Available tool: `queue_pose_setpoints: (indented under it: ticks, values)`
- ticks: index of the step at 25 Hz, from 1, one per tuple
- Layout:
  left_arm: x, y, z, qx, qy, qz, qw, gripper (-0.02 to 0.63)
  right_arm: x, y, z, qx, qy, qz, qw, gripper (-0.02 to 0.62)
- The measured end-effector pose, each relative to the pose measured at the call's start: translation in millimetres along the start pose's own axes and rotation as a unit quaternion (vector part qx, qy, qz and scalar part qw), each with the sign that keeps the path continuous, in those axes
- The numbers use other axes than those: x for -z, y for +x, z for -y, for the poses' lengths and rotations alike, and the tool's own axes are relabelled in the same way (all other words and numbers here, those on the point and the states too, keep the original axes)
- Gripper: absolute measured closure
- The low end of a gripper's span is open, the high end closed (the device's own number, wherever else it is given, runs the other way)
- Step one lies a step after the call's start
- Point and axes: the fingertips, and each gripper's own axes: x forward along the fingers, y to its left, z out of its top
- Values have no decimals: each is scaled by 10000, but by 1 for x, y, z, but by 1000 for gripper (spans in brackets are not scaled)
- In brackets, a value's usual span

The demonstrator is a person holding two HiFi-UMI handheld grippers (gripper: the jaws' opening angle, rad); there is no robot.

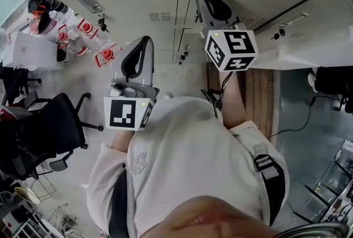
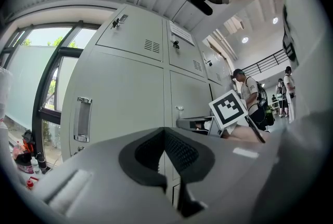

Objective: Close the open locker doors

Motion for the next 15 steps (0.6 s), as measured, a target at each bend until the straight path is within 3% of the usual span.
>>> queue_pose_setpoints:
  ticks: [8, 15]
  values:
    - [-2, -17, -4, 1, -8, -4, 10000, 604, -14, -24, 3, 384, -38, 115, 9992, 561]
    - [0, -32, -1, 143, -54, -39, 9999, 604, -17, -75, -27, 306, 94, 246, 9992, 561]
